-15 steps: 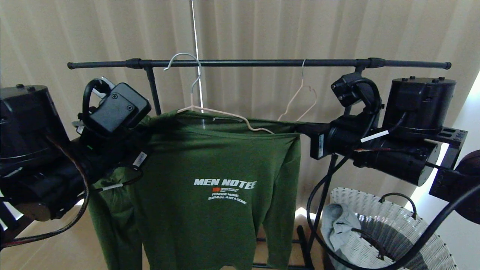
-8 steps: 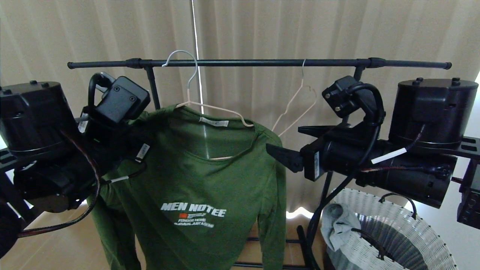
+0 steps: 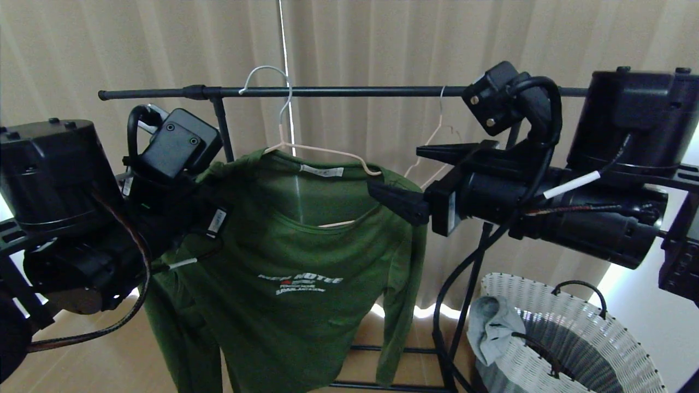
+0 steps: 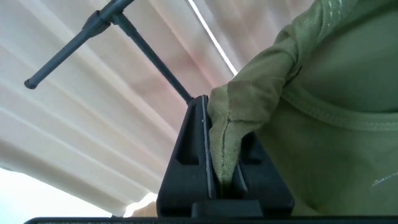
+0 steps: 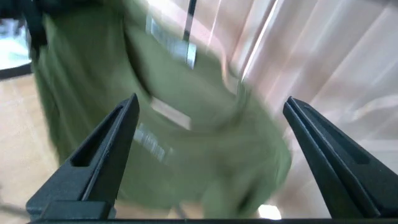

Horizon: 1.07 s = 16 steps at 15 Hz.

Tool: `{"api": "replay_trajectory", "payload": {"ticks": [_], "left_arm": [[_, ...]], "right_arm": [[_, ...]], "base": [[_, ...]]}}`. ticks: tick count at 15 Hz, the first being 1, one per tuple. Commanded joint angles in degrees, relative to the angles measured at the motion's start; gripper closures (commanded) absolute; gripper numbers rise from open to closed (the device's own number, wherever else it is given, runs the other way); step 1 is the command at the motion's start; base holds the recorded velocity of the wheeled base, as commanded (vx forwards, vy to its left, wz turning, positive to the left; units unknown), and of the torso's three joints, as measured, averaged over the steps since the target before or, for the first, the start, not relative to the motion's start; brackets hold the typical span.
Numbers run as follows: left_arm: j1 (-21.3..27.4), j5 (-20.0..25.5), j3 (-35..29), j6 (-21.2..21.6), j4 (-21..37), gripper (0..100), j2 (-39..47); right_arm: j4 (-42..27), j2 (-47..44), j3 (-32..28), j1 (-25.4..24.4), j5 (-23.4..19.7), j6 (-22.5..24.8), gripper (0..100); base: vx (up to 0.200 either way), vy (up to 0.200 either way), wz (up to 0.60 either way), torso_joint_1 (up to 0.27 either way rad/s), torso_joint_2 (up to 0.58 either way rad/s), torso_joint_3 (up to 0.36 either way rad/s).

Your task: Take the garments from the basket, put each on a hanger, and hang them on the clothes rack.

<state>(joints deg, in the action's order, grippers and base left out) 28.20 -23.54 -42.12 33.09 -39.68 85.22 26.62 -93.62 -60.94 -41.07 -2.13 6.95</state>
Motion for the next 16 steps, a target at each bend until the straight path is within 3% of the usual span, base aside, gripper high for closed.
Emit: {"api": "replay_trajectory", "payload": {"ticks": [1, 8, 13, 16], "left_arm": [[1.0, 0.1, 0.0, 0.0, -0.2, 100, -0.1], [4.1, 0.2, 1.5, 0.5, -2.6, 100, -0.5], [4.6, 0.2, 2.7, 0.1, -2.8, 100, -1.3], [7.5, 0.2, 2.5, 0.0, -2.8, 100, -2.3]], "right_arm": [[-0.1, -4.2, -3.5, -0.1, 0.2, 0.5, 0], [-0.2, -9.1, -8.9, 1.4, 2.3, 1.9, 0], [-0.1, -9.2, -9.0, 1.7, 2.4, 3.3, 0], [-0.1, -9.9, -8.9, 2.2, 2.4, 4.9, 0]], "base": [[0.000, 0.000, 0.00, 0.000, 0.00, 0.000], [0.000, 0.000, 0.00, 0.000, 0.00, 0.000], [0.000, 0.000, 0.00, 0.000, 0.00, 0.000], [0.000, 0.000, 0.00, 0.000, 0.00, 0.000]]}}
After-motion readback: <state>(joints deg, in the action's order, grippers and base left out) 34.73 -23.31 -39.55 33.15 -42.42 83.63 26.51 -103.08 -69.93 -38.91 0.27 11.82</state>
